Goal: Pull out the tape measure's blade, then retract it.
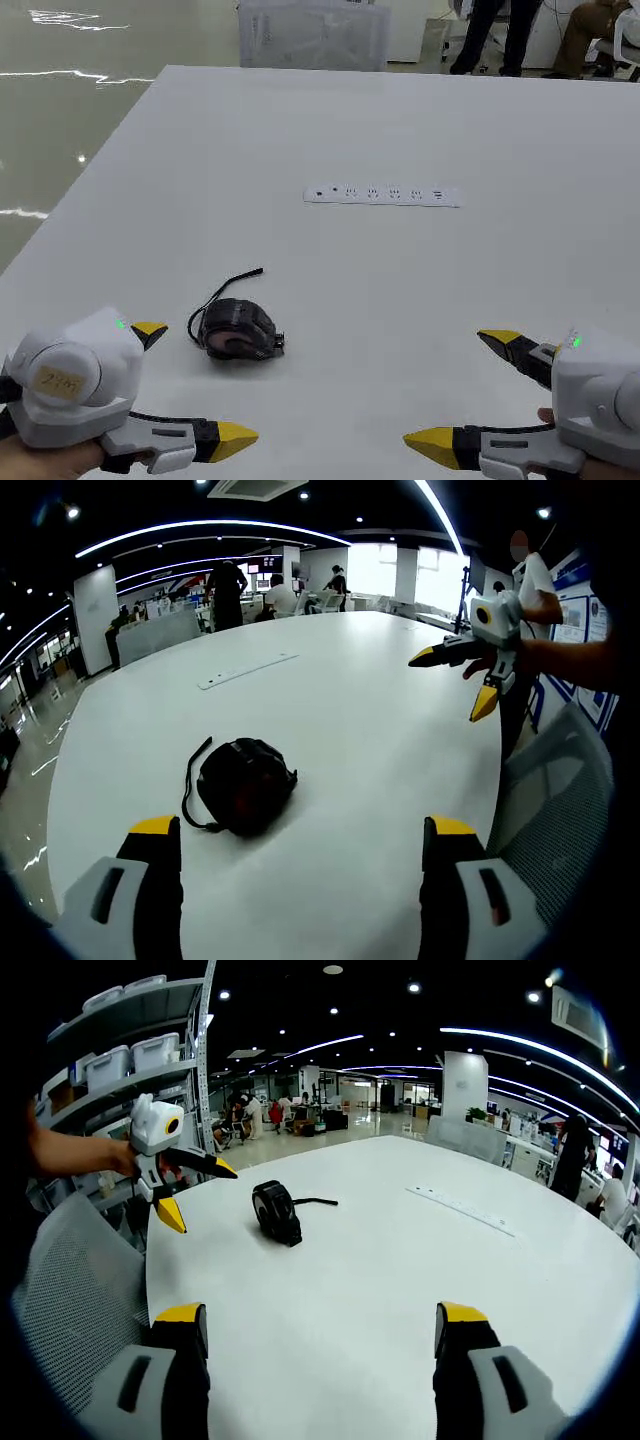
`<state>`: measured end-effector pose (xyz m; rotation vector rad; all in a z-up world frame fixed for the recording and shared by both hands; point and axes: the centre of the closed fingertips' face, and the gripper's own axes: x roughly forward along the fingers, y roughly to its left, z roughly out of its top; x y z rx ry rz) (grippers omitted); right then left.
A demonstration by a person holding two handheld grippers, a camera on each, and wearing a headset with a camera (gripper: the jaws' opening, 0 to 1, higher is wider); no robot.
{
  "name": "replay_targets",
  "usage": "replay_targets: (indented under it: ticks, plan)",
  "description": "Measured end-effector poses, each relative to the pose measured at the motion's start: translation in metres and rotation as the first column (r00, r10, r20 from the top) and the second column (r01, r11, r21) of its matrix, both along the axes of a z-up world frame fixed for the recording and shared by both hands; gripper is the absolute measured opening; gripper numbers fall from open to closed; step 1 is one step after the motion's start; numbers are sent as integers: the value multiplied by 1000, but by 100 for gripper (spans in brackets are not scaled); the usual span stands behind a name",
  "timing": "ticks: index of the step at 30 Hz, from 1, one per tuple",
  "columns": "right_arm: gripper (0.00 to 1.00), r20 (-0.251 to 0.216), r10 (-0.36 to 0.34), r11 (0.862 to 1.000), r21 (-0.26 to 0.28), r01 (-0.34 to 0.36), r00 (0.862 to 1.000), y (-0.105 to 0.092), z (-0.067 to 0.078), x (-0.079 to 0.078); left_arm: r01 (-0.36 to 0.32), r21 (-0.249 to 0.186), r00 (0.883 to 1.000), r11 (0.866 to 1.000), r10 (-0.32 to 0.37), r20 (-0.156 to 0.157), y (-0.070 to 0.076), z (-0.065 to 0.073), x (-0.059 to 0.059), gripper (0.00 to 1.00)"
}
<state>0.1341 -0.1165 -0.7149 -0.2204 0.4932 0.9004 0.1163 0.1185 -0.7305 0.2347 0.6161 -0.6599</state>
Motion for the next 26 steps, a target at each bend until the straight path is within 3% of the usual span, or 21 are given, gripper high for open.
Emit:
replay_targets:
  ticks: [15, 26]
  plan:
    - [100, 3, -3, 1000, 26, 3, 1000, -6, 4, 1, -5, -7, 1000, 1000, 5, 6, 3, 1, -2, 99]
    - [100, 4, -11, 999, 39, 11, 1000, -5, 5, 3, 3, -34, 999, 999, -2, 44, 2, 13, 0, 99]
